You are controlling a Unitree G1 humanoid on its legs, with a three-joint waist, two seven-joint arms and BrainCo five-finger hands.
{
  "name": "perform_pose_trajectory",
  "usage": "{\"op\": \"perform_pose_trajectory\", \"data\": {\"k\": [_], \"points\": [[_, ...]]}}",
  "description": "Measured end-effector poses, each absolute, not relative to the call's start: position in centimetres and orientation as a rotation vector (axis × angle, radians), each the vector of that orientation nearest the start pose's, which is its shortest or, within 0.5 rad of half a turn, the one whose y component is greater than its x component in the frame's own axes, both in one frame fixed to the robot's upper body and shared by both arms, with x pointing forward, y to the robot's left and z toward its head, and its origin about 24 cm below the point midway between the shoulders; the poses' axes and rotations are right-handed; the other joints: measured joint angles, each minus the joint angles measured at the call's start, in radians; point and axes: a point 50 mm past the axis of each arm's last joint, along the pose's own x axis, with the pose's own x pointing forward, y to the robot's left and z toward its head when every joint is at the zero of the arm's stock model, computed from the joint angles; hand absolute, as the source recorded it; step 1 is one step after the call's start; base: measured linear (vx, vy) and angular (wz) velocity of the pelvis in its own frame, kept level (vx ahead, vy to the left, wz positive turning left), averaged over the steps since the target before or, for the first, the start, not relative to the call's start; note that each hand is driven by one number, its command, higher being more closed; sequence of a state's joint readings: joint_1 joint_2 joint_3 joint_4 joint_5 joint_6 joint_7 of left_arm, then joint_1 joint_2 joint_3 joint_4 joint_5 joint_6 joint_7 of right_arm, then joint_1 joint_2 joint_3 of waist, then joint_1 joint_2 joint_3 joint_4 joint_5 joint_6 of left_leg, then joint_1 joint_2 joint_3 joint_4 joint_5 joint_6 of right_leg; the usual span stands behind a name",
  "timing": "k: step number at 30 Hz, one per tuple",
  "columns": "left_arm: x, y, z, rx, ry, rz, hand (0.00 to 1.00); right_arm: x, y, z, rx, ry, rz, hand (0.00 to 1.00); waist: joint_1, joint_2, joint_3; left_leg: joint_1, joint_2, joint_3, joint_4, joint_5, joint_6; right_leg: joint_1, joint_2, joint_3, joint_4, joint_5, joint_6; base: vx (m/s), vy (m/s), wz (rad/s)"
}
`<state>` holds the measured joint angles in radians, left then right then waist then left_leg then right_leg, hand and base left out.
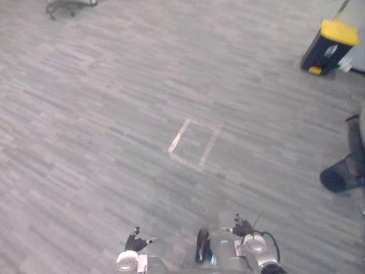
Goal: Organize the slippers on the shoe rack
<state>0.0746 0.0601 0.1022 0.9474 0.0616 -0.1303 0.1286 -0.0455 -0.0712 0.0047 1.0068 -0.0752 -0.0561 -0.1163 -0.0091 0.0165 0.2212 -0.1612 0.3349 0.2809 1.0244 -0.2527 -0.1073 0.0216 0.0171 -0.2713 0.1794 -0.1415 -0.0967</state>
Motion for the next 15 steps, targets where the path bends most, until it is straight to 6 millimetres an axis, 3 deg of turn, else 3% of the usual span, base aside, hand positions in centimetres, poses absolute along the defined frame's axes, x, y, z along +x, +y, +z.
{"op": "perform_pose_trajectory", "data": {"k": [1, 2, 3, 4, 6, 7, 9, 10, 11, 12, 13, 14, 15], "points": [[13.3, 19.6, -14.0, 0.115, 0.853, 0.231, 0.0, 16.0, -18.0, -13.9, -0.192, 0.894, -0.093, 0.0, 0.012, -0.004, 0.004, -0.063, -0.045, 0.015, -0.149, -0.028, 0.008, 0.04, -0.004, 0.032, -0.04, 0.001, 0.012, 0.53, 0.034, -0.48], [13.4, 19.6, -13.9, 0.115, 0.846, 0.231, 0.0, 16.2, -17.9, -13.9, -0.191, 0.892, -0.094, 0.0, 0.014, -0.006, 0.005, -0.075, -0.06, 0.015, -0.198, -0.031, 0.009, 0.051, -0.007, 0.04, -0.052, 0.002, 0.016, 0.62, 0.109, -0.67], [13.7, 19.7, -13.7, 0.112, 0.83, 0.239, 0.0, 16.6, -17.7, -13.7, -0.181, 0.881, -0.094, 0.0, 0.02, -0.013, 0.011, -0.106, -0.115, 0.005, -0.428, -0.017, 0.02, 0.086, -0.026, 0.067, -0.081, -0.009, 0.04, 0.52, 0.173, -0.64], [13.7, 19.8, -13.7, 0.107, 0.828, 0.249, 0.0, 16.9, -17.6, -13.7, -0.17, 0.876, -0.1, 0.0, 0.023, -0.014, 0.012, -0.117, -0.162, -0.033, -0.668, 0.062, 0.018, 0.119, -0.048, 0.094, -0.093, -0.032, 0.072, 0.52, 0.207, -0.73], [13.6, 19.9, -13.8, 0.102, 0.836, 0.26, 0.0, 16.4, -17.6, -13.9, -0.171, 0.89, -0.099, 0.0, 0.048, -0.022, 0.002, -0.079, -0.198, -0.056, -0.759, 0.237, 0.031, 0.163, -0.071, 0.152, -0.116, -0.058, 0.115, 0.54, 0.229, -0.77], [13.7, 20.6, -13.7, 0.12, 0.836, 0.268, 0.0, 15.9, -16.6, -14.3, -0.163, 0.911, -0.072, 0.0, 0.039, -0.052, -0.003, -0.075, -0.221, -0.046, -0.717, 0.181, 0.063, 0.188, -0.103, 0.145, -0.124, -0.045, 0.13, 0.58, 0.214, -0.51], [13.8, 21.3, -13.5, 0.119, 0.831, 0.291, 0.0, 15.4, -16.3, -14.5, -0.156, 0.926, -0.068, 0.0, 0.043, -0.061, 0.0, -0.082, -0.214, -0.046, -0.632, 0.12, 0.083, 0.164, -0.112, 0.142, -0.041, -0.043, 0.142, 0.5, 0.197, -0.12], [13.7, 21.5, -13.6, 0.112, 0.843, 0.306, 0.0, 14.9, -16.3, -14.7, -0.156, 0.938, -0.066, 0.0, 0.045, -0.065, -0.003, -0.071, -0.205, -0.042, -0.597, 0.083, 0.091, 0.123, -0.119, 0.148, 0.084, -0.051, 0.153, 0.63, 0.275, -0.3], [13.3, 21.7, -13.8, 0.119, 0.866, 0.309, 0.0, 14.5, -16.0, -14.8, -0.149, 0.948, -0.062, 0.0, 0.044, -0.082, -0.011, -0.019, -0.212, -0.015, -0.608, 0.026, 0.101, 0.028, -0.156, 0.16, 0.332, -0.05, 0.262, 0.52, 0.226, -0.34], [13.2, 22.1, -13.8, 0.129, 0.872, 0.312, 0.0, 14.6, -15.9, -14.8, -0.147, 0.945, -0.056, 0.0, 0.044, -0.095, -0.01, 0.001, -0.217, -0.003, -0.608, 0.009, 0.102, -0.012, -0.172, 0.175, 0.432, -0.032, 0.321, 0.78, 0.283, -0.5], [12.7, 22.9, -14.0, 0.165, 0.911, 0.311, 0.0, 14.7, -15.7, -14.8, -0.138, 0.943, -0.039, 0.0, 0.042, -0.104, -0.006, 0.09, -0.224, 0.028, -0.621, -0.043, 0.109, -0.1, -0.206, 0.188, 0.675, 0.006, 0.369, 0.46, 0.146, -0.38], [12.5, 23.0, -14.0, 0.17, 0.921, 0.311, 0.0, 14.7, -15.7, -14.8, -0.137, 0.942, -0.038, 0.0, 0.041, -0.105, -0.006, 0.112, -0.224, 0.033, -0.629, -0.05, 0.109, -0.114, -0.214, 0.181, 0.713, 0.002, 0.361, 0.57, 0.148, -0.45], [11.9, 23.4, -14.3, 0.187, 0.954, 0.31, 0.0, 14.8, -15.7, -14.7, -0.136, 0.938, -0.036, 0.0, 0.039, -0.103, -0.005, 0.184, -0.226, 0.043, -0.665, -0.059, 0.107, -0.149, -0.229, 0.139, 0.804, -0.016, 0.323, 0.43, 0.08, -0.41]]}}
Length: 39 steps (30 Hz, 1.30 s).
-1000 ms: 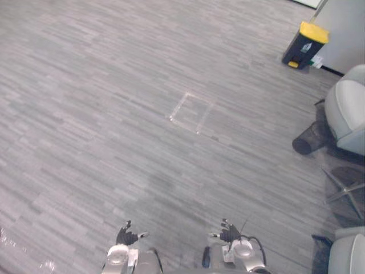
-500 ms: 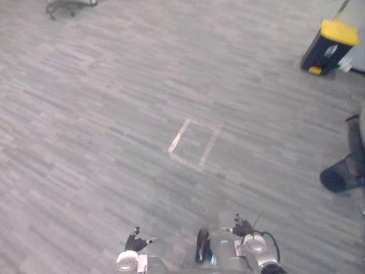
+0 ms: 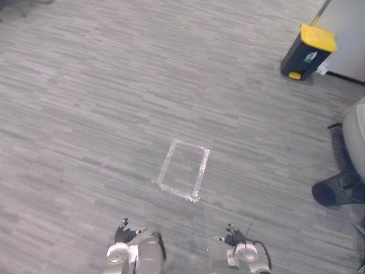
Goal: Organize the slippers on the shoe rack
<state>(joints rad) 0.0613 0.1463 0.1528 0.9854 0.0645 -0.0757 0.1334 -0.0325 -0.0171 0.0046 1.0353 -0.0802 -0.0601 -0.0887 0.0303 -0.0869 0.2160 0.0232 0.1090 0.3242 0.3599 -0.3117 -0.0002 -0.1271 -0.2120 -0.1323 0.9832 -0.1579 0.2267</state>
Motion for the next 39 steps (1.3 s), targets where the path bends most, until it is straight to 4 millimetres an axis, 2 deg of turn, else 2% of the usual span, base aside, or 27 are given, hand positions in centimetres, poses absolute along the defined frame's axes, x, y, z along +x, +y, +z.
{"op": "perform_pose_trajectory", "data": {"k": [1, 2, 4, 5, 6, 7, 8, 9, 10, 11, 13, 15, 16, 18, 20, 21, 22, 23, 24, 25, 26, 27, 29, 31, 34, 37, 39], "points": [[11.0, 23.4, -14.7, 0.207, 1.0, 0.298, 0.0, 15.0, -16.0, -14.6, -0.14, 0.932, -0.038, 0.0, -0.007, 0.012, -0.003, 0.118, 0.004, 0.029, -0.102, 0.002, -0.003, -0.057, 0.005, -0.085, 0.03, -0.067, -0.133, 0.74, 0.115, -0.46], [10.8, 23.2, -14.8, 0.217, 1.015, 0.283, 0.0, 15.5, -16.2, -14.4, -0.144, 0.913, -0.041, 0.0, -0.021, 0.023, -0.002, 0.171, 0.009, 0.043, -0.151, 0.006, -0.008, -0.107, 0.02, -0.136, -0.021, -0.105, -0.186, 0.64, 0.073, -0.35], [10.9, 23.0, -14.9, 0.222, 1.016, 0.27, 0.0, 16.0, -16.5, -14.0, -0.15, 0.886, -0.045, 0.0, -0.032, 0.035, 0.003, 0.197, 0.018, 0.05, -0.172, 0.006, -0.008, -0.155, 0.042, -0.172, -0.105, -0.124, -0.216, 0.41, 0.008, -0.08], [11.3, 22.4, -14.9, 0.231, 1.011, 0.243, 0.0, 16.4, -17.0, -13.7, -0.158, 0.867, -0.054, 0.0, -0.047, 0.052, 0.013, 0.22, 0.038, 0.053, -0.174, 0.006, -0.008, -0.203, 0.073, -0.224, -0.277, -0.116, -0.243, 0.5, -0.064, -0.02], [11.7, 22.1, -14.9, 0.25, 1.009, 0.214, 0.0, 16.6, -17.4, -13.5, -0.158, 0.855, -0.066, 0.0, -0.049, 0.057, 0.015, 0.253, 0.039, 0.067, -0.18, 0.007, -0.012, -0.229, 0.109, -0.29, -0.502, -0.03, -0.267, 0.62, -0.084, -0.05], [11.7, 22.1, -14.9, 0.251, 1.009, 0.212, 0.0, 16.6, -17.5, -13.6, -0.158, 0.856, -0.067, 0.0, -0.049, 0.054, 0.014, 0.265, 0.033, 0.076, -0.185, 0.01, -0.019, -0.22, 0.116, -0.306, -0.578, 0.015, -0.271, 0.56, -0.115, -0.19], [11.4, 22.5, -14.9, 0.26, 1.015, 0.218, 0.0, 15.7, -17.4, -14.0, -0.153, 0.884, -0.067, 0.0, -0.048, 0.024, -0.004, 0.301, -0.002, 0.082, -0.19, 0.012, -0.057, -0.209, 0.131, -0.34, -0.775, 0.181, -0.327, 0.49, -0.11, -0.21], [11.1, 22.4, -15.1, 0.261, 1.033, 0.219, 0.0, 15.7, -17.8, -13.9, -0.136, 0.874, -0.09, 0.0, -0.052, 0.033, -0.008, 0.351, 0.002, 0.068, -0.179, -0.001, -0.092, -0.21, 0.145, -0.32, -0.754, 0.287, -0.429, 0.7, -0.105, -0.4], [11.4, 21.1, -15.3, 0.247, 1.031, 0.185, 0.0, 16.3, -18.6, -13.6, -0.168, 0.865, -0.095, 0.0, -0.059, 0.084, -0.027, 0.335, 0.04, 0.041, -0.103, 0.024, -0.13, -0.232, 0.158, -0.3, -0.646, 0.193, -0.403, 0.57, -0.07, -0.29], [11.6, 20.6, -15.3, 0.238, 1.025, 0.176, 0.0, 16.1, -18.7, -13.6, -0.17, 0.869, -0.097, 0.0, -0.07, 0.094, -0.032, 0.325, 0.049, 0.029, -0.063, 0.041, -0.133, -0.232, 0.159, -0.302, -0.626, 0.164, -0.4, 0.65, -0.079, -0.36], [12.3, 18.7, -15.4, 0.207, 1.013, 0.138, 0.0, 15.8, -19.3, -13.7, -0.146, 0.879, -0.126, 0.0, -0.08, 0.144, -0.044, 0.202, 0.121, -0.043, 0.271, 0.162, -0.204, -0.18, 0.19, -0.291, -0.61, 0.081, -0.392, 0.53, -0.082, -0.26], [12.5, 17.9, -15.4, 0.188, 1.007, 0.125, 0.0, 15.5, -19.5, -13.9, -0.148, 0.902, -0.129, 0.0, -0.081, 0.15, -0.043, 0.126, 0.153, -0.057, 0.481, 0.127, -0.262, -0.107, 0.222, -0.266, -0.66, 0.07, -0.393, 0.43, -0.025, -0.42], [12.3, 17.9, -15.5, 0.184, 1.016, 0.119, 0.0, 14.9, -19.3, -14.3, -0.142, 0.932, -0.129, 0.0, -0.077, 0.14, -0.04, 0.07, 0.169, -0.044, 0.58, 0.087, -0.251, -0.019, 0.246, -0.232, -0.715, 0.065, -0.389, 0.43, -0.004, -0.54], [11.9, 18.3, -15.5, 0.179, 1.015, 0.124, 0.0, 14.3, -19.3, -14.5, -0.145, 0.952, -0.145, 0.0, -0.076, 0.128, -0.043, 0.01, 0.18, -0.003, 0.594, 0.036, -0.208, 0.062, 0.264, -0.177, -0.773, 0.064, -0.378, 0.39, 0.06, -0.69], [12.3, 18.5, -15.3, 0.162, 0.987, 0.145, 0.0, 13.8, -19.4, -14.7, -0.155, 0.965, -0.164, 0.0, -0.058, 0.123, -0.043, -0.076, 0.174, -0.015, 0.495, -0.011, -0.142, 0.113, 0.281, -0.089, -0.818, 0.074, -0.356, 0.28, 0.162, -1.03], [12.4, 18.4, -15.2, 0.162, 0.982, 0.144, 0.0, 13.8, -19.4, -14.7, -0.155, 0.966, -0.165, 0.0, -0.053, 0.121, -0.041, -0.087, 0.169, -0.025, 0.455, -0.02, -0.134, 0.116, 0.283, -0.067, -0.82, 0.075, -0.353, 0.2, 0.21, -1.28], [12.6, 18.4, -15.1, 0.16, 0.97, 0.142, 0.0, 13.9, -19.4, -14.7, -0.159, 0.965, -0.166, 0.0, -0.04, 0.119, -0.039, -0.113, 0.139, -0.095, 0.328, -0.038, -0.127, 0.121, 0.284, 0.001, -0.82, 0.076, -0.338, 0.18, 0.251, -1.8], [12.6, 18.3, -15.1, 0.163, 0.969, 0.136, 0.0, 13.9, -19.4, -14.7, -0.163, 0.966, -0.165, 0.0, -0.036, 0.117, -0.038, -0.125, 0.079, -0.25, 0.172, -0.04, -0.126, 0.12, 0.288, 0.1, -0.813, 0.063, -0.321, 0.17, 0.273, -1.86], [12.6, 18.3, -15.1, 0.161, 0.969, 0.137, 0.0, 13.9, -19.4, -14.7, -0.163, 0.967, -0.165, 0.0, -0.035, 0.118, -0.038, -0.126, 0.063, -0.308, 0.138, -0.04, -0.126, 0.119, 0.29, 0.13, -0.811, 0.062, -0.318, 0.15, 0.314, -2.09], [12.6, 18.1, -15.2, 0.164, 0.969, 0.128, 0.0, 13.7, -19.5, -14.7, -0.168, 0.97, -0.164, 0.0, -0.035, 0.122, -0.039, -0.121, 0.024, -0.472, 0.055, -0.035, -0.133, 0.106, 0.297, 0.211, -0.803, 0.058, -0.297, 0.15, 0.435, -2.21], [12.4, 18.0, -15.3, 0.159, 0.976, 0.124, 0.0, 13.7, -19.7, -14.7, -0.175, 0.968, -0.166, 0.0, -0.033, 0.144, -0.043, -0.099, 0.024, -0.512, 0.013, 0.016, -0.156, 0.09, 0.31, 0.276, -0.773, 0.042, -0.265, 0.12, 0.371, -2.21], [12.4, 18.0, -15.3, 0.157, 0.976, 0.126, 0.0, 13.7, -19.8, -14.7, -0.178, 0.967, -0.165, 0.0, -0.032, 0.146, -0.042, -0.087, 0.023, -0.503, 0.011, 0.04, -0.144, 0.09, 0.31, 0.289, -0.766, 0.04, -0.259, 0.11, 0.403, -2.05], [12.2, 19.1, -15.3, 0.192, 0.995, 0.125, 0.0, 13.8, -18.8, -14.7, -0.163, 0.962, -0.146, 0.0, -0.043, 0.103, -0.052, -0.04, 0.008, -0.351, 0.005, 0.022, -0.107, 0.084, 0.261, 0.346, -0.762, 0.055, -0.209, 0.12, 0.363, -1.62], [12.3, 19.6, -15.2, 0.207, 0.993, 0.122, 0.0, 13.3, -18.4, -14.9, -0.154, 0.975, -0.139, 0.0, -0.043, 0.08, -0.053, -0.019, 0.0, -0.268, -0.009, 0.025, -0.088, 0.068, 0.245, 0.39, -0.765, 0.072, -0.181, 0.1, 0.329, -1.13], [12.2, 19.8, -15.2, 0.22, 0.997, 0.119, 0.0, 13.5, -18.0, -14.9, -0.149, 0.973, -0.123, 0.0, -0.041, 0.072, -0.059, 0.017, -0.007, -0.133, -0.059, 0.034, -0.072, 0.003, 0.208, 0.296, -0.754, 0.099, -0.175, 0.12, 0.223, -1.27], [12.0, 19.8, -15.4, 0.221, 1.021, 0.116, 0.0, 13.8, -18.1, -14.8, -0.158, 0.966, -0.116, 0.0, -0.047, 0.08, -0.055, 0.079, -0.023, -0.003, -0.077, 0.037, -0.069, -0.031, 0.098, -0.191, -0.662, 0.073, -0.255, 0.12, 0.113, -1.23], [11.8, 19.5, -15.6, 0.215, 1.036, 0.112, 0.0, 14.1, -18.5, -14.6, -0.17, 0.952, -0.121, 0.0, -0.054, 0.091, -0.053, 0.124, -0.032, 0.027, -0.1, 0.037, -0.068, -0.029, 0.072, -0.328, -0.621, 0.063, -0.29, 0.11, 0.029, -0.99]]}}
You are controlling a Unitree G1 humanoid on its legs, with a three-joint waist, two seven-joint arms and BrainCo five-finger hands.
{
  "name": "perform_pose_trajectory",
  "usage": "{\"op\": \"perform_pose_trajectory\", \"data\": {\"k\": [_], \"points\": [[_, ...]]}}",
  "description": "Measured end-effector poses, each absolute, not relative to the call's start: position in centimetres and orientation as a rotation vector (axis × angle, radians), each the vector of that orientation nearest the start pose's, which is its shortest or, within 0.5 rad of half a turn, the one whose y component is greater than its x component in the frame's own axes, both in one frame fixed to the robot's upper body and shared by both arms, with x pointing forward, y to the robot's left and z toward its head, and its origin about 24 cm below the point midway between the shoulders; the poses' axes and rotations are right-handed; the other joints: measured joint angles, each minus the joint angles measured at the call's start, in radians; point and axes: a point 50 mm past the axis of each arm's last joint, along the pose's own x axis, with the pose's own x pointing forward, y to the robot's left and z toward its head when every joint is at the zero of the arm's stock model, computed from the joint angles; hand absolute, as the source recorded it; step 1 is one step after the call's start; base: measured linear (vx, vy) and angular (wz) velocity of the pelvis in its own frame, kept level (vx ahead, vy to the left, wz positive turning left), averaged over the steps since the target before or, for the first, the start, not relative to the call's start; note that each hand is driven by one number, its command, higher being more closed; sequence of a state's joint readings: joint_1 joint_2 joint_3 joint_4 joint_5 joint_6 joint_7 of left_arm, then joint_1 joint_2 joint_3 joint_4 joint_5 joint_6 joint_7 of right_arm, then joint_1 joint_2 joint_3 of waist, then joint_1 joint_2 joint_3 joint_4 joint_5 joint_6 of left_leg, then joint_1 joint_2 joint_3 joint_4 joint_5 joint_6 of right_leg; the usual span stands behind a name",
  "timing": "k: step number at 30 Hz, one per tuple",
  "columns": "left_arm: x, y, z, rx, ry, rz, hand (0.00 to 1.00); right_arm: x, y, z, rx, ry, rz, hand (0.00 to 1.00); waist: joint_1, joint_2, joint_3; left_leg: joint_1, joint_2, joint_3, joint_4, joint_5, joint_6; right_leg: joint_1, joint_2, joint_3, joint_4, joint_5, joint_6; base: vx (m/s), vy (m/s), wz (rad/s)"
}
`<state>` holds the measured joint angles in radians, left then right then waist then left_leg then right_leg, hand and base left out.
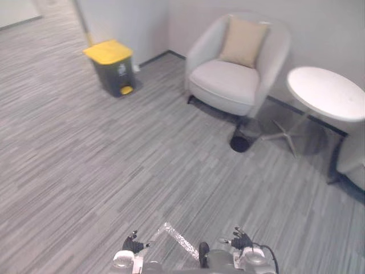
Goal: Organize the slippers on the shoe rack
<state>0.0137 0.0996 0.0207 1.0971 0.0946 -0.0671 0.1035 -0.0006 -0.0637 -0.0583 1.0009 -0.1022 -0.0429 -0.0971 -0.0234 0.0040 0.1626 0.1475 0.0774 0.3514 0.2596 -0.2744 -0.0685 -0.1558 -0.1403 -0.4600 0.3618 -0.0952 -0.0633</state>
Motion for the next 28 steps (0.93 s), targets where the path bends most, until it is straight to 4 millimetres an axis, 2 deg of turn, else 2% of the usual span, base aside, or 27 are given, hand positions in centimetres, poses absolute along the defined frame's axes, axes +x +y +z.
{"op": "perform_pose_trajectory", "data": {"k": [1, 3, 6, 8, 9, 10, 11, 13, 14, 16, 18, 19, 20, 22, 23, 25, 28], "points": [[11.7, 19.1, -15.7, 0.203, 1.044, 0.104, 0.0, 14.2, -18.8, -14.5, -0.184, 0.948, -0.119, 0.0, 0.001, 0.018, 0.001, 0.027, -0.001, 0.042, -0.025, 0.0, 0.0, 0.0, -0.018, -0.094, 0.03, -0.024, -0.029, 0.1, 0.011, -0.87], [11.7, 19.0, -15.7, 0.194, 1.045, 0.1, 0.0, 14.2, -18.9, -14.5, -0.192, 0.948, -0.114, 0.0, 0.003, 0.012, 0.001, 0.064, -0.014, 0.082, -0.042, -0.001, 0.0, 0.0, -0.04, -0.192, 0.066, -0.051, -0.06, 0.15, 0.016, -0.74], [11.8, 18.6, -15.7, 0.178, 1.042, 0.092, 0.0, 14.1, -19.4, -14.5, -0.209, 0.954, -0.115, 0.0, 0.014, 0.028, -0.003, 0.062, -0.006, 0.126, -0.013, 0.0, 0.0, 0.002, 0.015, -0.133, -0.003, -0.059, -0.052, 0.08, -0.006, -0.82], [11.9, 18.6, -15.7, 0.176, 1.037, 0.092, 0.0, 14.0, -19.4, -14.6, -0.207, 0.956, -0.116, 0.0, 0.014, 0.029, -0.002, 0.01, 0.034, 0.138, 0.131, 0.0, 0.0, 0.021, 0.059, -0.082, -0.077, -0.044, -0.039, 0.02, -0.057, -0.72], [12.0, 18.5, -15.6, 0.172, 1.032, 0.091, 0.0, 13.9, -19.6, -14.6, -0.211, 0.963, -0.118, 0.0, 0.016, 0.031, -0.002, -0.036, 0.072, 0.13, 0.252, -0.006, 0.005, 0.046, 0.085, -0.055, -0.126, -0.025, -0.045, 0.04, -0.049, -0.73], [12.1, 18.3, -15.6, 0.164, 1.027, 0.091, 0.0, 13.7, -19.8, -14.7, -0.216, 0.97, -0.12, 0.0, 0.022, 0.037, 0.0, -0.061, 0.093, 0.117, 0.324, -0.021, 0.015, 0.062, 0.109, -0.029, -0.155, -0.018, -0.045, 0.05, -0.041, -0.94], [12.3, 18.1, -15.5, 0.156, 1.018, 0.092, 0.0, 13.6, -20.1, -14.7, -0.219, 0.977, -0.128, 0.0, 0.027, 0.044, 0.004, -0.083, 0.108, 0.084, 0.377, -0.039, 0.007, 0.079, 0.132, 0.007, -0.177, -0.017, -0.045, 0.06, -0.025, -0.97], [12.4, 17.9, -15.5, 0.15, 1.011, 0.089, 0.0, 13.6, -20.7, -14.7, -0.222, 0.982, -0.151, 0.0, 0.029, 0.047, 0.012, -0.142, 0.092, -0.021, 0.409, -0.059, -0.007, 0.102, 0.154, 0.064, -0.195, -0.009, -0.032, 0.02, 0.009, -1.02], [12.4, 17.8, -15.5, 0.142, 1.002, 0.091, 0.0, 13.3, -21.0, -14.8, -0.221, 0.993, -0.17, 0.0, 0.03, 0.046, 0.013, -0.167, 0.064, -0.107, 0.362, -0.066, -0.018, 0.107, 0.157, 0.107, -0.201, -0.005, -0.025, -0.02, 0.026, -0.94], [12.5, 17.8, -15.5, 0.141, 0.997, 0.094, 0.0, 12.9, -21.6, -14.8, -0.228, 1.003, -0.186, 0.0, 0.03, 0.05, 0.011, -0.172, 0.038, -0.188, 0.244, -0.066, -0.02, 0.115, 0.158, 0.146, -0.224, 0.006, -0.009, -0.02, 0.033, -0.89], [12.3, 17.8, -15.5, 0.135, 1.003, 0.1, 0.0, 12.4, -22.2, -14.8, -0.242, 1.012, -0.2, 0.0, 0.03, 0.064, 0.003, -0.165, 0.041, -0.254, 0.068, -0.031, -0.004, 0.127, 0.169, 0.162, -0.274, 0.031, 0.015, 0.03, 0.051, -0.96], [12.0, 17.8, -15.6, 0.13, 1.011, 0.103, 0.0, 12.3, -22.5, -14.8, -0.249, 1.012, -0.208, 0.0, 0.03, 0.079, -0.003, -0.161, 0.054, -0.248, 0.032, 0.045, -0.016, 0.145, 0.181, 0.171, -0.305, 0.058, 0.017, 0.05, 0.07, -0.79], [11.9, 17.9, -15.7, 0.133, 1.018, 0.105, 0.0, 12.1, -22.5, -14.8, -0.25, 1.018, -0.212, 0.0, 0.025, 0.077, -0.005, -0.144, 0.049, -0.235, 0.014, 0.055, -0.011, 0.163, 0.18, 0.183, -0.334, 0.081, 0.026, 0.13, 0.115, -0.49], [11.8, 18.0, -15.8, 0.136, 1.027, 0.104, 0.0, 10.4, -22.6, -15.3, -0.245, 1.063, -0.221, 0.0, 0.022, 0.057, -0.012, -0.105, 0.025, -0.226, -0.051, 0.07, -0.002, 0.196, 0.168, 0.191, -0.388, 0.109, 0.03, 0.16, 0.104, -0.05], [11.7, 18.0, -15.8, 0.135, 1.029, 0.105, 0.0, 8.8, -22.6, -15.7, -0.23, 1.106, -0.239, 0.0, 0.022, 0.049, -0.019, -0.089, 0.012, -0.227, -0.091, 0.087, 0.003, 0.205, 0.16, 0.185, -0.404, 0.114, 0.034, 0.14, 0.053, 0.14], [11.6, 18.0, -15.8, 0.136, 1.032, 0.106, 0.0, 7.7, -22.8, -15.9, -0.219, 1.143, -0.263, 0.0, 0.021, 0.046, -0.021, -0.059, 0.001, -0.23, -0.125, 0.1, 0.008, 0.215, 0.153, 0.176, -0.413, 0.12, 0.028, 0.18, 0.062, 0.11], [11.5, 18.2, -15.8, 0.141, 1.038, 0.109, 0.0, 7.1, -22.6, -16.1, -0.208, 1.164, -0.27, 0.0, 0.012, 0.044, -0.022, -0.038, -0.01, -0.257, -0.143, 0.102, 0.008, 0.244, 0.15, 0.158, -0.431, 0.121, 0.029, 0.16, 0.064, 0.18]]}}
